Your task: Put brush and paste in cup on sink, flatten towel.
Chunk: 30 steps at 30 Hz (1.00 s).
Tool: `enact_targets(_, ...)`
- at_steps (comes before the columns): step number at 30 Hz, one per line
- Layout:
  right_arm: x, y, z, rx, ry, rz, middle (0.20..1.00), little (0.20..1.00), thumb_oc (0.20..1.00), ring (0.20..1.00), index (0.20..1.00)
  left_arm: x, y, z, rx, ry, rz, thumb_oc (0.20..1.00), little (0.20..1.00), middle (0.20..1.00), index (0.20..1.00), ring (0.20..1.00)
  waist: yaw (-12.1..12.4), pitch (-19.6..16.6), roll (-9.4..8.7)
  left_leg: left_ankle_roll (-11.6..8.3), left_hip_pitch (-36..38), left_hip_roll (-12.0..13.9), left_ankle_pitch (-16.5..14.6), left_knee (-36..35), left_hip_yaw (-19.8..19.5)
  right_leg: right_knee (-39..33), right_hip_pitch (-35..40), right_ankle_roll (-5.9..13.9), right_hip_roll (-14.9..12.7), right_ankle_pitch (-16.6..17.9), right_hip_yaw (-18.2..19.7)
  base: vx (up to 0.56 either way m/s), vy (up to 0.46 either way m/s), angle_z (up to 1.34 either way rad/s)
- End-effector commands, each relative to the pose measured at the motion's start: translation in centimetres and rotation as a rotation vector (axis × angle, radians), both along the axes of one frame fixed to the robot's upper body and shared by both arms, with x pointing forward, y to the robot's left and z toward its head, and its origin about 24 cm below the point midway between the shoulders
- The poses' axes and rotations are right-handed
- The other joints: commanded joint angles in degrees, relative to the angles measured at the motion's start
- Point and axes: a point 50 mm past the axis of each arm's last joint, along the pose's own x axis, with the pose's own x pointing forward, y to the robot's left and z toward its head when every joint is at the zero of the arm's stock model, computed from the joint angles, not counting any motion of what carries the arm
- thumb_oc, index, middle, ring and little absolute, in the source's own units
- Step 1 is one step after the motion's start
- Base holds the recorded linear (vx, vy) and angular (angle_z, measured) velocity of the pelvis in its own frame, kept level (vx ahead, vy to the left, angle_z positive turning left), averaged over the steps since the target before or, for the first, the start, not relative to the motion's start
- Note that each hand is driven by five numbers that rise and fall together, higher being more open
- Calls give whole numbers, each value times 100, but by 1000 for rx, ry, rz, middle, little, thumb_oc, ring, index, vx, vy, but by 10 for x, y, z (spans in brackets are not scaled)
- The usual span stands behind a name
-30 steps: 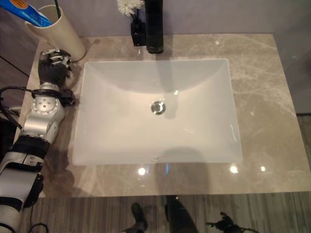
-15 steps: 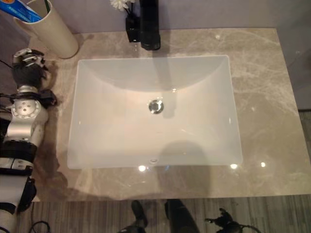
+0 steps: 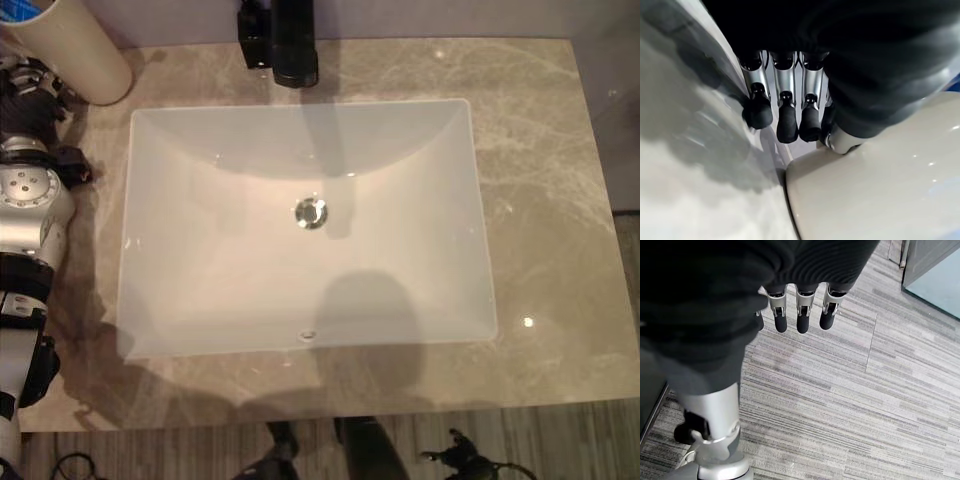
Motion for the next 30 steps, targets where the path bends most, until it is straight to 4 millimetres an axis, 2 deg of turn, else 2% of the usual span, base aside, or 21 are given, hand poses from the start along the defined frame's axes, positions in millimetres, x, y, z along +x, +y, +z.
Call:
enact_targets(1,-8,-13,2,-24,8,-61,1000,1000,1000,1000,1000,6,2,-21,81,139,34,200,200,200,200,200,-267,-15,-249,-279,170,84,541,36,-285,-1,400,444,71,-238,-279,0,0,0)
enact_targets(8,-20,-22,2,-39,21,-123,1000,1000,1000,1000,1000,9,5,-23,99,175,57,200,200,200,200,200,-384,-103,-329,-310,88,131,554,36,-267,-1,318,460,120,-211,-274,0,0,0)
enact_targets(12,-36,-33,3,-56,61,-153,1000,1000,1000,1000,1000,10,-4,-23,277,233,29,200,200,200,200,200,-421,-121,-353,-319,91,156,540,36,-251,-1,308,457,133,-207,-259,0,0,0)
enact_targets(13,-41,-36,3,-60,73,-154,1000,1000,1000,1000,1000,9,-5,-29,333,260,18,200,200,200,200,200,-421,-116,-340,-324,108,161,549,36,-263,-1,310,452,127,-212,-257,0,0,0)
enact_targets(16,-44,-37,3,-59,81,-150,1000,1000,1000,1000,1000,9,-6,-34,355,276,14,200,200,200,200,200,-429,-112,-323,-330,120,160,553,36,-275,-1,316,453,121,-221,-263,0,0,0)
enact_targets(19,-40,-34,3,-43,65,-140,1000,1000,1000,1000,1000,12,-15,-41,377,287,-12,200,200,200,200,200,-443,-121,-297,-330,117,157,517,36,-293,-1,313,451,106,-231,-280,0,0,0)
enact_targets(23,-34,-31,3,-30,40,-138,1000,1000,1000,1000,1000,13,-20,-40,391,281,-25,200,200,200,200,200,-449,-126,-292,-326,111,159,499,36,-289,-1,306,449,108,-234,-287,0,0,0)
enact_targets(30,-27,-31,4,-31,18,-137,1000,1000,1000,1000,1000,20,-43,-45,427,279,-98,200,200,200,200,200,-499,-161,-279,-316,151,166,448,36,-239,-1,304,440,125,-225,-264,0,0,0)
